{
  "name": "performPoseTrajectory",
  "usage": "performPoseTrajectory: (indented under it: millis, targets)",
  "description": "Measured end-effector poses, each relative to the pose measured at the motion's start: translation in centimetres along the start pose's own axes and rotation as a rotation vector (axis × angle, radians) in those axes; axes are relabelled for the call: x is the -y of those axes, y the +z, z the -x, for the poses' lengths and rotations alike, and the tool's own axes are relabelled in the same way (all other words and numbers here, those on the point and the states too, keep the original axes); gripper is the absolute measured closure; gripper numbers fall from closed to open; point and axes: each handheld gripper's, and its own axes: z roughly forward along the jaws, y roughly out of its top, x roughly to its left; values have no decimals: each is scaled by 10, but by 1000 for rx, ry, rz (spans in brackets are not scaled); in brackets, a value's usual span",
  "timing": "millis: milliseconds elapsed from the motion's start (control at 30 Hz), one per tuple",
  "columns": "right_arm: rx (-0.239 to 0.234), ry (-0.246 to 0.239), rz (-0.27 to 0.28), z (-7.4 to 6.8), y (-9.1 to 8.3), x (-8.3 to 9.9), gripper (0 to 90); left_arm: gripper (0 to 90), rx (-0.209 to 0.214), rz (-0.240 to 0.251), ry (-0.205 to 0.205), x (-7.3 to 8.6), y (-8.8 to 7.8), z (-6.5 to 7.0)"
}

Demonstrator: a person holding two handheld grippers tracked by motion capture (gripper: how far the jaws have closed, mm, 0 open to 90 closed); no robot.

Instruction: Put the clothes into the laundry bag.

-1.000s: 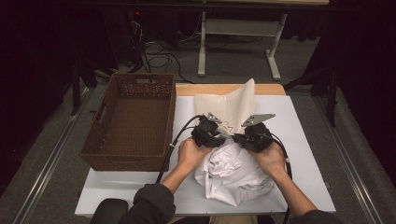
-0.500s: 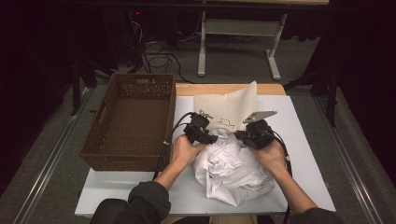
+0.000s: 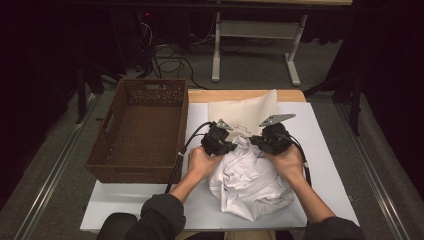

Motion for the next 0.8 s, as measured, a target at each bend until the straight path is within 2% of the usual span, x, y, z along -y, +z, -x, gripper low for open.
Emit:
performPoseTrajectory:
  millis: [100, 167, 233, 300, 400, 433, 533, 633, 700, 800]
  targets:
    - [-5, -5, 5, -2, 0, -3, 887, 873, 34, 9, 82, -3, -4, 18]
    - [-12, -19, 13, -4, 0, -5, 887, 872, 26, -3, 117, -5, -2, 25]
    - [-23, -29, 14, -8, -1, -6, 887, 872, 11, -9, 103, -9, 2, 25]
    - [-30, -46, 17, -13, -3, -5, 888, 872, 7, -15, 66, -11, 10, 20]
    - [-44, -56, 19, -17, -7, -3, 888, 870, -74, -35, 22, -11, 23, 11]
    - [-45, -58, 16, -17, -8, -2, 887, 870, -90, -39, -20, -11, 28, 5]
    - [-29, -77, -17, -19, -9, 7, 887, 865, -139, -39, -59, -9, 31, -3]
    - [-22, -54, -44, -14, -7, 16, 887, 828, -166, -43, -24, -9, 26, 2]
    - [-17, -42, -40, -11, -7, 19, 887, 708, -143, -51, -12, -10, 20, 4]
    - [-8, -34, -42, -8, -7, 20, 887, 598, -108, -32, 8, -6, 1, 9]
